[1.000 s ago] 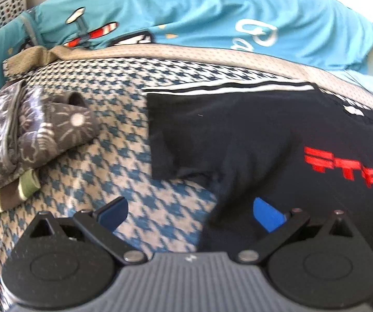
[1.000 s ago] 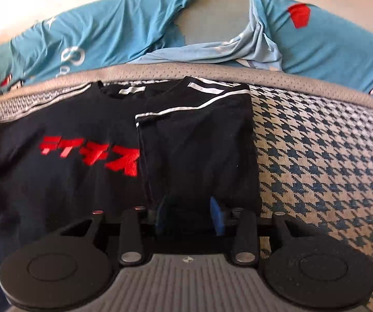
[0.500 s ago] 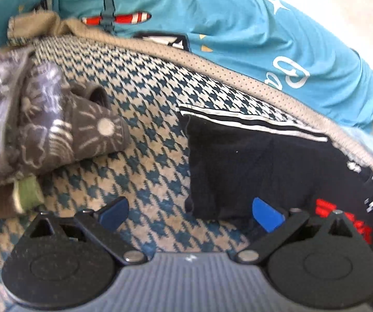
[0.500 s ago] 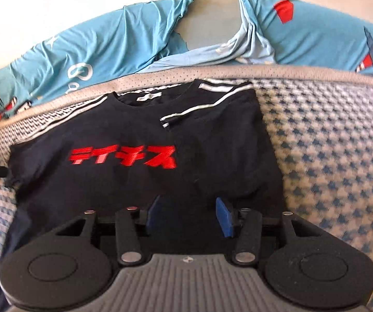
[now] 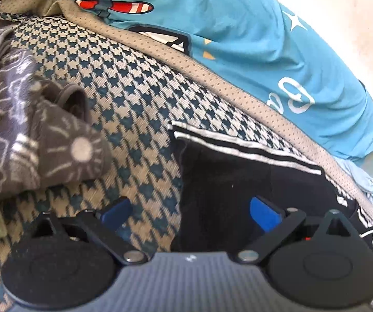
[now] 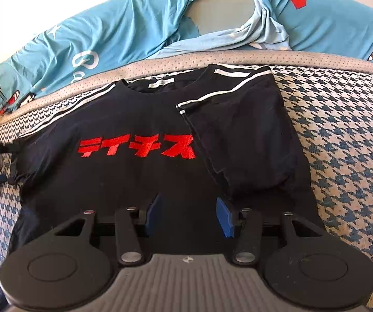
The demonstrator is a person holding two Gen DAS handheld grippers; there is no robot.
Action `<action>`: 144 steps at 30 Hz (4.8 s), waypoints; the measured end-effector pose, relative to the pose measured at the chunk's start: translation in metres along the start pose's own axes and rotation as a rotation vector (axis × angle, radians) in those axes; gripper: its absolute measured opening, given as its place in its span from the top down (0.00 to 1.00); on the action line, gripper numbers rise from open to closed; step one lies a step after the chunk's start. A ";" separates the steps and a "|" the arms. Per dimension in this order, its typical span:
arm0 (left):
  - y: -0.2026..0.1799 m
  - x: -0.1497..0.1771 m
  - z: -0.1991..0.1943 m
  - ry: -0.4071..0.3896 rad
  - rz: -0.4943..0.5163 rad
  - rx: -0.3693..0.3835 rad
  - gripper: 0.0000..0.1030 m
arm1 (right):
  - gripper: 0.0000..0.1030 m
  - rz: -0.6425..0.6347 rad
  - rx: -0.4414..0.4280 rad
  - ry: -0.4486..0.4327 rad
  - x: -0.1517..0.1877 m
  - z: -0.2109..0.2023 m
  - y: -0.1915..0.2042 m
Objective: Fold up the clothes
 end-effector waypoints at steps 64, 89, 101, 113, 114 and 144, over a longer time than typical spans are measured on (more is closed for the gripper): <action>-0.149 0.065 0.009 0.052 0.315 0.296 0.50 | 0.54 0.012 0.008 0.009 0.001 0.001 -0.014; -0.123 0.072 0.029 0.027 0.424 -0.002 0.53 | 0.54 -0.009 -0.002 -0.002 0.001 0.002 -0.015; -0.136 0.086 0.021 0.042 0.459 -0.006 0.49 | 0.54 0.012 0.003 -0.046 -0.002 -0.006 -0.027; -0.145 0.111 0.030 0.058 0.585 -0.062 0.30 | 0.52 0.052 0.002 0.004 0.001 0.012 -0.036; -0.145 0.110 0.028 0.058 0.577 -0.051 0.30 | 0.52 0.051 -0.002 0.002 0.001 0.011 -0.036; -0.136 0.122 0.003 0.136 0.544 -0.085 0.13 | 0.53 0.200 -0.011 -0.163 0.002 0.016 -0.107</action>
Point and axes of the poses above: each gripper's, at about its wrist camera, not at the fingertips, and z roughly the way its jaws point, y to its left, x to its underside, the point moved 3 cm from there along z, roughly the way its jaws point, and after that the axes turned 8 degrees about x, right-handed, at the moved point
